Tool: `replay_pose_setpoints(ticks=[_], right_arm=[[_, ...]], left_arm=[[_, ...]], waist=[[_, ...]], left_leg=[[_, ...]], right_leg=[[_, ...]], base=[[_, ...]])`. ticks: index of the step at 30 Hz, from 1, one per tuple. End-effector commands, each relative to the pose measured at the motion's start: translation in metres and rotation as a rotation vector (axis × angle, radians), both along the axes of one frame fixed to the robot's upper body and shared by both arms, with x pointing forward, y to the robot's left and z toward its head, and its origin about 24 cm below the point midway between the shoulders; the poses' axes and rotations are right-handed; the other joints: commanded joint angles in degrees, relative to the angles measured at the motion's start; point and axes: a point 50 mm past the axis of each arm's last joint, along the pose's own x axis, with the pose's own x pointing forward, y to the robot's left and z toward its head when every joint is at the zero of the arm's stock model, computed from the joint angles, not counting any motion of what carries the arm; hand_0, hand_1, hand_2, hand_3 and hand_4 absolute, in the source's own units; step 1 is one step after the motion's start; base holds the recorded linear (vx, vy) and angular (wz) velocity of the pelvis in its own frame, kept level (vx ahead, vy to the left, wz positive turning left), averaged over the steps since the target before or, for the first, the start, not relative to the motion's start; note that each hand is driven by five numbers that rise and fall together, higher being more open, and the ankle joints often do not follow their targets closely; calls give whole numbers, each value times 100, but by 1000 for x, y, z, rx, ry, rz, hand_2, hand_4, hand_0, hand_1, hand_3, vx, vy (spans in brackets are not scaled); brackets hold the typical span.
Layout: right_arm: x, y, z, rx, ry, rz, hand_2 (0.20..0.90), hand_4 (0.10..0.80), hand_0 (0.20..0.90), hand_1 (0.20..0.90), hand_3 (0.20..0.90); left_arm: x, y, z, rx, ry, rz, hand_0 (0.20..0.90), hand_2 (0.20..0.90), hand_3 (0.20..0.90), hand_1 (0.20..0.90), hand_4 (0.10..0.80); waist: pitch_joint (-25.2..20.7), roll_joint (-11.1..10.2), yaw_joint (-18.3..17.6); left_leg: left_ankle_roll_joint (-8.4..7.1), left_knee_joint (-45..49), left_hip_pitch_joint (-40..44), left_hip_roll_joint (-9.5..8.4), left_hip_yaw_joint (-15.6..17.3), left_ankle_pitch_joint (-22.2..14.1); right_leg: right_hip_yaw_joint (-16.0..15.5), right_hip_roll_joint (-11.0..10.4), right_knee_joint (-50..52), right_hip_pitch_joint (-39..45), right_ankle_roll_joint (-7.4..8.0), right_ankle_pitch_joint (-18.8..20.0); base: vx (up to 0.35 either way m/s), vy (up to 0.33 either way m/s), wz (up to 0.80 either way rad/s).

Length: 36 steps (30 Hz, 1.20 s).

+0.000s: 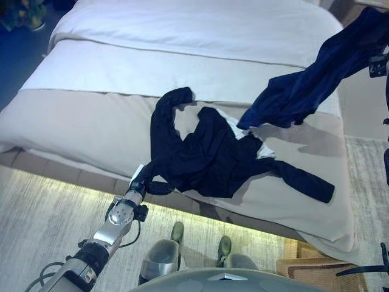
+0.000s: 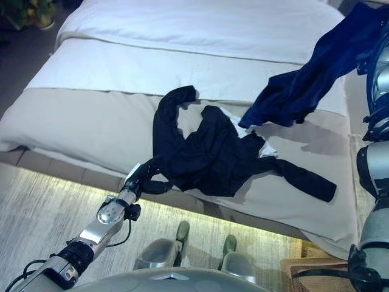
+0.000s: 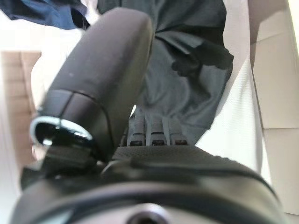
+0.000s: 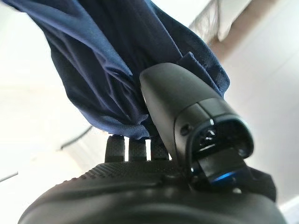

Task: Pick up the clothes from the bed and place them into the basket

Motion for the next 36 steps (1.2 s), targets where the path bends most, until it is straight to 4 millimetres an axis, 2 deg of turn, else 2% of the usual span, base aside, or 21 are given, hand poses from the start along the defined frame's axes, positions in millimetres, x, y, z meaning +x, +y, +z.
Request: replay_pose_setpoints(ticks=[1, 6, 8, 10, 11, 13, 14, 15, 16, 18, 19, 21, 23, 26, 28, 32, 36], right_arm=[[-31, 2, 76, -225, -214, 12, 300, 100, 300, 300, 200], [-34, 4, 73, -267, -222, 17, 300, 100, 300, 300, 200], [-39, -3, 69, -264, -220, -8, 300, 100, 300, 300, 200], [-40, -6, 63, -250, -221, -3, 300, 100, 300, 300, 200], [-38, -4, 59, -240, -218, 25, 300, 100, 300, 300, 200], [-35, -1, 52, -227, -217, 49, 300, 100, 300, 300, 200], [-37, -1, 47, -226, -212, 36, 300, 100, 300, 300, 200], [-39, -4, 42, -220, -206, 28, 300, 100, 300, 300, 200], [-40, -8, 36, -212, -201, 29, 300, 100, 300, 300, 200], [-38, -10, 28, -175, -204, 61, 300, 100, 300, 300, 200], [-38, -11, 27, -172, -202, 60, 300, 100, 300, 300, 200], [-36, -12, 19, -148, -188, 64, 300, 100, 300, 300, 200], [-37, -17, 10, -131, -175, 56, 300, 100, 300, 300, 200], [-37, -24, -5, -125, -157, 45, 300, 100, 300, 300, 200], [-37, -27, -14, -107, -145, 26, 300, 100, 300, 300, 200], [-41, -32, -23, -70, -138, 21, 300, 100, 300, 300, 200], [-39, -28, -35, -48, -109, 77, 300, 100, 300, 300, 200]], left_arm=[[-8, 1, 0, 57, -32, -56, 900, 900, 900, 900, 800], [0, 9, 1, 93, -28, -21, 900, 900, 900, 900, 800], [6, 12, 3, 82, -32, 24, 900, 900, 900, 900, 800], [6, 17, 2, 43, -23, 97, 900, 900, 900, 900, 800], [4, 23, 1, 31, -22, 151, 900, 900, 900, 900, 800], [5, 30, 4, 18, -28, 199, 900, 900, 900, 900, 800], [10, 32, 10, 8, -40, 201, 900, 900, 900, 900, 800], [10, 34, 11, 15, -44, 197, 900, 900, 900, 900, 800], [9, 36, 11, 24, -52, 205, 900, 900, 900, 900, 800], [10, 44, 14, 39, -77, 255, 900, 900, 900, 900, 800], [10, 45, 16, 39, -83, 261, 900, 900, 900, 900, 800], [15, 51, 25, 36, -111, 300, 900, 900, 900, 900, 800], [16, 57, 31, 26, -123, 322, 900, 900, 900, 900, 800], [17, 57, 31, 4, -124, 348, 900, 900, 900, 900, 800], [20, 50, 29, -22, -121, 367, 900, 900, 900, 900, 800], [21, 38, 26, -31, -124, 353, 900, 900, 900, 900, 800], [19, 35, 24, -26, -113, 326, 900, 900, 900, 900, 800]], waist=[[-926, -54, -161], [-920, -16, -439], [-879, 0, -596], [-821, 0, -659], [-791, -7, -617], [-735, 36, -613], [-665, 71, -733], [-644, 48, -753], [-602, 32, -749], [-514, 37, -683], [-499, 40, -664], [-472, 95, -537], [-556, 111, -396], [-672, -19, -317], [-675, -53, -365], [-644, -58, -468], [-628, 9, -569]], left_leg=[[-85, 83, -83, 280, 231, -636], [-44, 140, 41, 238, 357, -770], [8, 305, 43, 149, 359, -927], [132, 618, -11, -144, -40, -1173], [214, 685, -49, -402, -494, -1210], [281, 619, -46, -523, -668, -1154], [307, 646, -21, -487, -390, -1194], [312, 658, -10, -467, -290, -1218], [307, 602, 16, -434, -224, -1183], [292, 446, 65, -272, 113, -1097], [294, 417, 71, -244, 185, -1084], [293, 365, -31, -67, 474, -934], [244, 414, -150, 106, 643, -876], [136, 464, -247, 153, 753, -900], [58, 427, -227, 230, 734, -885], [-24, 224, -84, 290, 684, -805], [-62, 11, 73, 306, 665, -747]], right_leg=[[422, 325, 639, -494, -173, -186], [750, 338, 534, -457, -124, -77], [997, 336, 531, -501, -98, -24], [1433, 354, 554, -584, -72, 59], [1738, 431, 560, -644, -27, 170], [1964, 525, 596, -771, 40, 307], [1906, 481, 563, -951, 106, 495], [1831, 446, 531, -1030, 147, 607], [1636, 385, 516, -1130, 208, 719], [1081, 258, 689, -1251, 287, 734], [1001, 239, 737, -1265, 295, 728], [718, 79, 1164, -1214, 249, 681], [500, -66, 1048, -874, 166, 352], [385, -50, 342, -573, 203, 327], [501, 28, 309, -555, 148, 244], [564, 138, 266, -493, 73, 180], [568, 199, 239, -457, 41, 163]], base=[[-69, 26, -32], [-50, 52, -36], [-66, 134, -41], [-13, 142, -44], [-1, 95, -64], [-65, 71, -84], [-105, 64, -115], [-107, 26, -110], [-131, -16, -98], [-179, -30, -103], [-223, -44, -133], [-228, -111, -150], [-131, -192, -98], [-31, -167, -62], [-33, -162, -25], [-12, -120, 1], [9, -101, -3]])
